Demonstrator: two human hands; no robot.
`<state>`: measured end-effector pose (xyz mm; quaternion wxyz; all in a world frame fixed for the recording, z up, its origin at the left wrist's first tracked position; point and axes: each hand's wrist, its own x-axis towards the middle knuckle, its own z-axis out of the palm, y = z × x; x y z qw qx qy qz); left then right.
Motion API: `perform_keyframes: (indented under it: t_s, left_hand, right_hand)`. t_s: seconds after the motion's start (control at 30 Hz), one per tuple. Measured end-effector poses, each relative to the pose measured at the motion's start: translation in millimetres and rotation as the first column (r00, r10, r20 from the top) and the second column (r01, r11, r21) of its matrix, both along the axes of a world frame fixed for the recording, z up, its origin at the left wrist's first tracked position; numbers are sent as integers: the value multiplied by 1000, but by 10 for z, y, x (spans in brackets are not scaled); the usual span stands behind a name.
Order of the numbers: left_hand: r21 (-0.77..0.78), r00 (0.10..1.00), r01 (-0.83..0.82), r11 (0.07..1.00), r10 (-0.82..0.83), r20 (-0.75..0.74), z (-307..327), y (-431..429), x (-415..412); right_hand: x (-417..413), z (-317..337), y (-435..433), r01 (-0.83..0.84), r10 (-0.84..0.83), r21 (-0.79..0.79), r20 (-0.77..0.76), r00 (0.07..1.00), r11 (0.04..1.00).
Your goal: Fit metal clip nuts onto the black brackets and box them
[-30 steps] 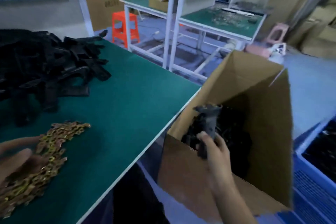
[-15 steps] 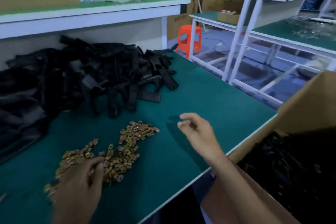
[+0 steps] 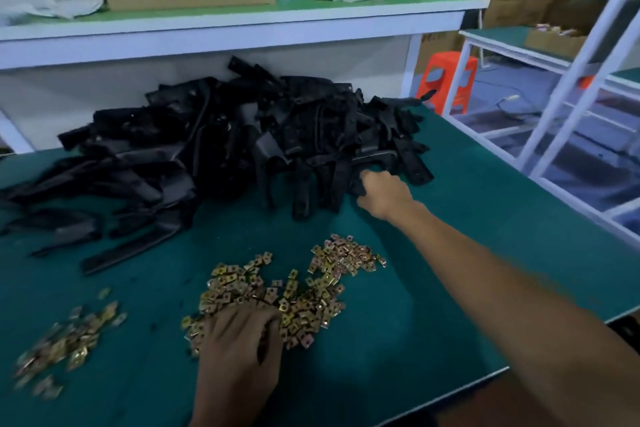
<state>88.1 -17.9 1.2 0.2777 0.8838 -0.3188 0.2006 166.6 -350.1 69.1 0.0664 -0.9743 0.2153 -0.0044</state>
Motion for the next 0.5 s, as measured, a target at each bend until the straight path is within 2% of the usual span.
perform_keyframes:
  t_s: [0.07,0.23,0.33,0.4,0.43,0.47,0.5]
  left_hand:
    - [-23,1000,1,1000,-2,-9,-14,6,-2]
    - [-55,999,37,998,-38,-19,-64,49,-9]
    - [-64,998,33,997,-36,-43,-52,44,-18]
    - [-63,998,24,998,-28,-57,-56,40,-24]
    - [-61,997,11,998,-15,-72,-60,44,-29]
    - [-63,996,-9,998,3,-90,-63,41,-31]
    - [-70,995,-34,997,27,-100,-65,33,-31]
  right_hand:
    - [10,165,29,-20,24,-65,71,997,998]
    - [-54,545,74,-47,131,-380,201,971,924]
    - [-105,775,3,10,103,-407,255,962,914]
    - [-167,839,-104,67,13,-257,295,955,964]
    - [-227,837,-125,96,-67,-73,326,943,993]
    - [-310,806,-112,111,-169,175,363,916,978]
    - [-415,735,-61,89,-281,439,395,875,894]
